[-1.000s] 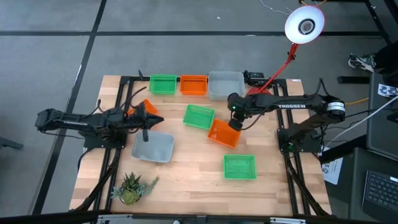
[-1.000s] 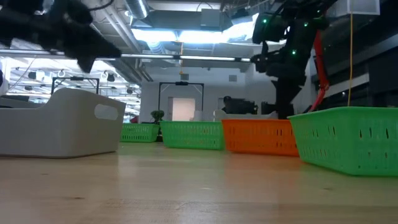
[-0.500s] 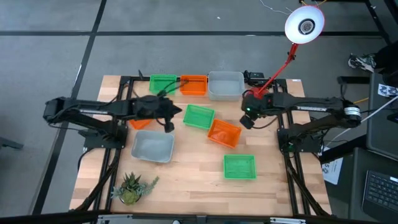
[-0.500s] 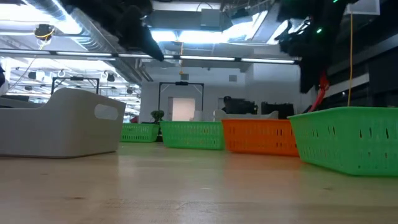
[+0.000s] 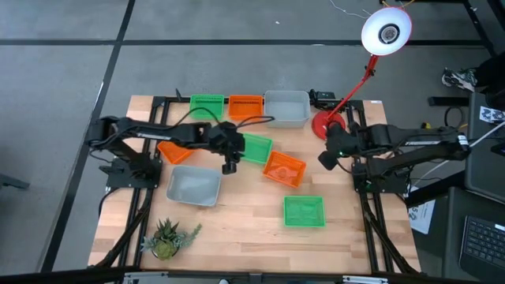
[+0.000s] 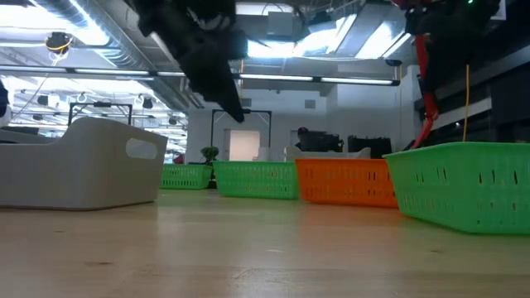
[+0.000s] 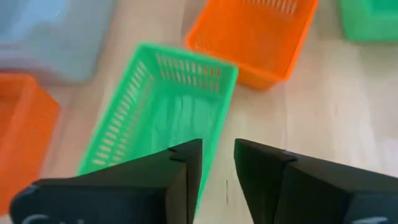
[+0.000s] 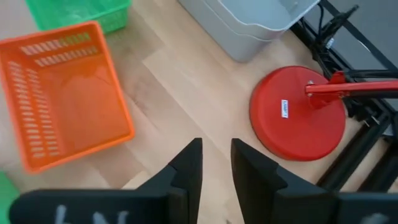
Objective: Stack baskets by color
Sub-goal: Stack the middle green bin on top of the top green bin
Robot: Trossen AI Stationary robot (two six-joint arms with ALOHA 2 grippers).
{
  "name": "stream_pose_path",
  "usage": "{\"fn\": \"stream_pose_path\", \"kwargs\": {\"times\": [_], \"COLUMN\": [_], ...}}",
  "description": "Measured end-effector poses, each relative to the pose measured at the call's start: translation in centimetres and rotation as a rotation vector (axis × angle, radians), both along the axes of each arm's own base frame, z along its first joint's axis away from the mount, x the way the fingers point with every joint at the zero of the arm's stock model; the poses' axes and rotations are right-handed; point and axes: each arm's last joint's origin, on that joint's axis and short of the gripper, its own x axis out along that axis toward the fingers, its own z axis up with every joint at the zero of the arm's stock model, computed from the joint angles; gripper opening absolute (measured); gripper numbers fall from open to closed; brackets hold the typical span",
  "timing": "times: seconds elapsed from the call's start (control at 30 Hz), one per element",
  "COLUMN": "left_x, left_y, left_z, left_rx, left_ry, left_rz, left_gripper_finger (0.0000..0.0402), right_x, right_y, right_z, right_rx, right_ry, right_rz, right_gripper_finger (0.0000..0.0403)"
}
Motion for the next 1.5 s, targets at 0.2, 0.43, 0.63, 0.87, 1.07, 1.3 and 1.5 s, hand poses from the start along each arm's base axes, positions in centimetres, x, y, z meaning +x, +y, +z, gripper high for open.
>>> {"fn": "stream_pose_path", "kwargs": {"times": [0.2, 0.43, 0.63, 0.87, 1.07, 1.3, 1.5], "left_x": [2.4, 3.9, 4.0, 4.0, 4.1, 5.0, 5.3], "left_y": [0.5, 0.8, 0.6, 0.5, 0.5, 0.7, 0.8], "left_z": [-2.1, -3.7, -3.7, -3.7, -4.0, -7.1, -7.8], "left_rx": [0.064, 0.063, 0.055, 0.010, 0.008, 0.042, 0.047], "left_ry": [0.095, 0.140, 0.140, 0.130, 0.138, 0.215, 0.213], "left_rz": [-0.079, -0.089, -0.096, -0.111, -0.111, -0.131, -0.127], "left_gripper_finger": [0.0092, 0.0093, 0.0093, 0.0093, 0.0093, 0.0093, 0.0093], "right_x": [-0.2, -0.3, -0.4, -0.4, -0.4, -0.4, -0.5], "right_y": [0.7, 1.1, 1.0, 1.0, 1.0, 1.0, 1.0], "right_z": [0.1, 0.1, 0.0, 0.0, 0.0, 0.0, 0.0], "right_rx": [0.003, 0.008, 0.006, 0.004, 0.004, 0.004, 0.004], "right_ry": [-0.009, -0.005, 0.006, 0.006, 0.006, 0.009, 0.020], "right_rz": [0.039, 0.047, 0.047, 0.047, 0.047, 0.047, 0.047], "right_gripper_finger": [0.0084, 0.0084, 0.0084, 0.0084, 0.0084, 0.0084, 0.0084]}}
